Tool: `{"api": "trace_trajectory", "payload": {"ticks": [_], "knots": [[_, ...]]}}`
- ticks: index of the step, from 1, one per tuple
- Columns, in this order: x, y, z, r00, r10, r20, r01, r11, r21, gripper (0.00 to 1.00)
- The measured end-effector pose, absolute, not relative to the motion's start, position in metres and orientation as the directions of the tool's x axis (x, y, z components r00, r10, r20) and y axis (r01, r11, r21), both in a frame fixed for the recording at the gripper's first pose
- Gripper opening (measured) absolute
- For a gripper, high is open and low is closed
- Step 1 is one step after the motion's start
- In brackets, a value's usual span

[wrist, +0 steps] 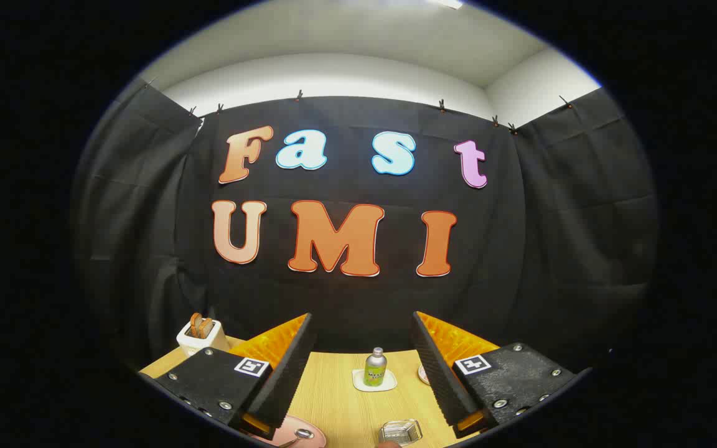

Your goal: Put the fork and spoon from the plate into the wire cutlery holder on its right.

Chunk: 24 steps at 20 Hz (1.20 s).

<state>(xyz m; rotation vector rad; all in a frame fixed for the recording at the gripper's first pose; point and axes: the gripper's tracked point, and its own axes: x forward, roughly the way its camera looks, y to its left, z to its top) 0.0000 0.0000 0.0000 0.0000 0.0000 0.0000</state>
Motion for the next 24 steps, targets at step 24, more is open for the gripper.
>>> {"api": "trace_trajectory", "payload": {"ticks": [24], "knots": [[-0.001, 0.02, -0.041, 0.994, 0.031, -0.103, -0.031, 1.0, 0.003, 0.93]]}}
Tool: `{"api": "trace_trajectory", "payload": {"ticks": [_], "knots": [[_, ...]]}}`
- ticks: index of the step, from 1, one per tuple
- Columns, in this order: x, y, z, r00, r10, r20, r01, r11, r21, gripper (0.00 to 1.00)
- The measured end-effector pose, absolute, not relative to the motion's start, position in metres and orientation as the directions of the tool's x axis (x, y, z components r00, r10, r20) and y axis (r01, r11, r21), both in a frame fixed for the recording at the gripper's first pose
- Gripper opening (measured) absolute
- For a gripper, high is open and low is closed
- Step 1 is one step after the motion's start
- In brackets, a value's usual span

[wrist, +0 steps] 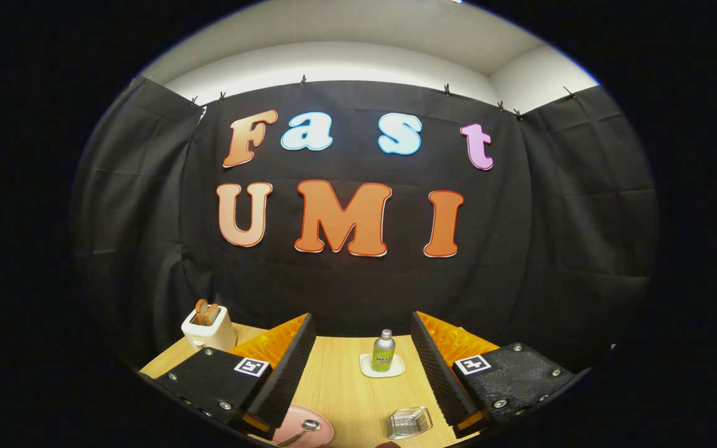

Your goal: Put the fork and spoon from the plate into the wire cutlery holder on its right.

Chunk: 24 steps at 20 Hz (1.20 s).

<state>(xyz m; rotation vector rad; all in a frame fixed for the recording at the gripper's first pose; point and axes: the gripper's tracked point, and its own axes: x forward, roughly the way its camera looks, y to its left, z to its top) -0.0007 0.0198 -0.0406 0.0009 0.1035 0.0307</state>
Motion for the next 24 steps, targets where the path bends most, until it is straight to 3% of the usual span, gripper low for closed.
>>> {"api": "trace_trajectory", "payload": {"ticks": [6, 13, 24], "knots": [[0.001, 0.046, -0.086, 0.974, 0.079, -0.211, -0.077, 0.997, 0.022, 0.93], [-0.012, 0.087, -0.172, 0.889, 0.148, -0.433, -0.149, 0.988, 0.031, 0.93], [-0.068, 0.141, -0.311, 0.633, 0.215, -0.744, -0.225, 0.97, 0.089, 0.94]]}}
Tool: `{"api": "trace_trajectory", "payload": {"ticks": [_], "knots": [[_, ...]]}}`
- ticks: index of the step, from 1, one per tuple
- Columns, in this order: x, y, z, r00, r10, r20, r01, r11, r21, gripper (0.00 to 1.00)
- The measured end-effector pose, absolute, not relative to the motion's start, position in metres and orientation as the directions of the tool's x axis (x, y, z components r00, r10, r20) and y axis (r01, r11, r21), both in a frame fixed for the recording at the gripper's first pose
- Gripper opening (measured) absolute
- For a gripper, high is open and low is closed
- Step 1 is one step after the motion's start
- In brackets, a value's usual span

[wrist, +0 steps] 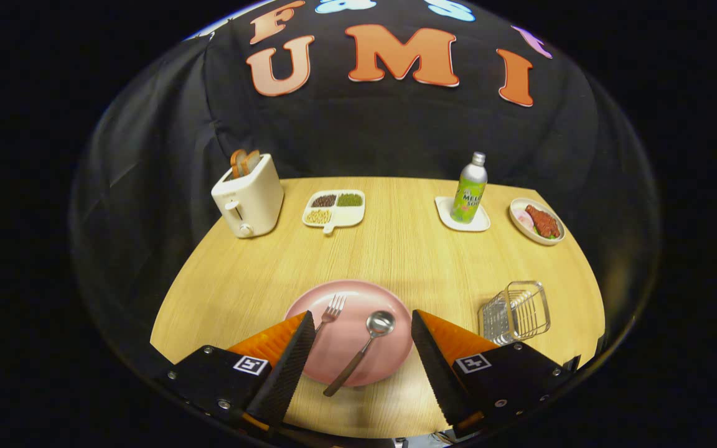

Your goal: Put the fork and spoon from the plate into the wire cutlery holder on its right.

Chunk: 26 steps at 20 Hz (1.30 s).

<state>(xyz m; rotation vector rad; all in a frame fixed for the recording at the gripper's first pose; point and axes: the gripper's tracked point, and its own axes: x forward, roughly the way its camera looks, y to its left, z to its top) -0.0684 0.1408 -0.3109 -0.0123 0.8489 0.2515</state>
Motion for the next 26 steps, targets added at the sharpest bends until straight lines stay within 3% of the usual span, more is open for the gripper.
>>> {"api": "trace_trajectory", "payload": {"ticks": [7, 24, 26], "knots": [[-0.101, 0.151, -0.38, 0.477, 0.167, -0.863, -0.218, 0.974, 0.068, 0.81], [-0.096, 0.148, -0.447, 0.246, 0.094, -0.965, -0.079, 0.994, 0.077, 0.21], [-0.096, 0.144, -0.446, 0.231, 0.092, -0.969, -0.069, 0.995, 0.078, 0.19]]}}
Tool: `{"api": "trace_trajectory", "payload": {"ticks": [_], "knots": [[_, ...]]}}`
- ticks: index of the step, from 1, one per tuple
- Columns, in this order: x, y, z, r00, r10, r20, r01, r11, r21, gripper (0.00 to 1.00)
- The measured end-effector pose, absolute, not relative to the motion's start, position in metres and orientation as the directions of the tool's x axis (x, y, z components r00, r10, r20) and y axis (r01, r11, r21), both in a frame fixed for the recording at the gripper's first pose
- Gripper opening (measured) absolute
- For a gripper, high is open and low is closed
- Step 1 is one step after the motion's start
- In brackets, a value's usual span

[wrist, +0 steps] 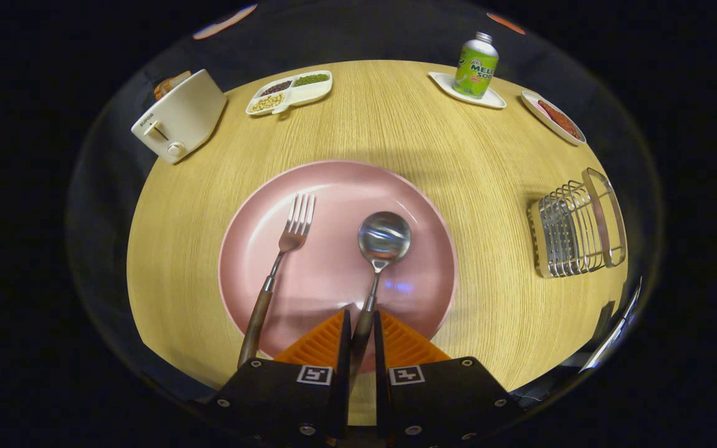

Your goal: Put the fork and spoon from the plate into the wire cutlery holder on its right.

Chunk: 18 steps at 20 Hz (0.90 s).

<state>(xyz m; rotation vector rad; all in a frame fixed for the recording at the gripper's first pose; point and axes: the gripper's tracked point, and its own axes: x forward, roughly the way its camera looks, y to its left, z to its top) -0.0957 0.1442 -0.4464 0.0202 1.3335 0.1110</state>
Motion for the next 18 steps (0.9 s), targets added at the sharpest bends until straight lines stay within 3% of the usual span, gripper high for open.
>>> {"api": "trace_trajectory", "payload": {"ticks": [8, 18], "knots": [[-0.095, 0.145, -0.449, 0.181, 0.14, -0.974, -0.083, 0.988, 0.127, 0.06], [-0.076, 0.108, -0.396, 0.276, 0.189, -0.942, -0.098, 0.981, 0.168, 0.05]]}}
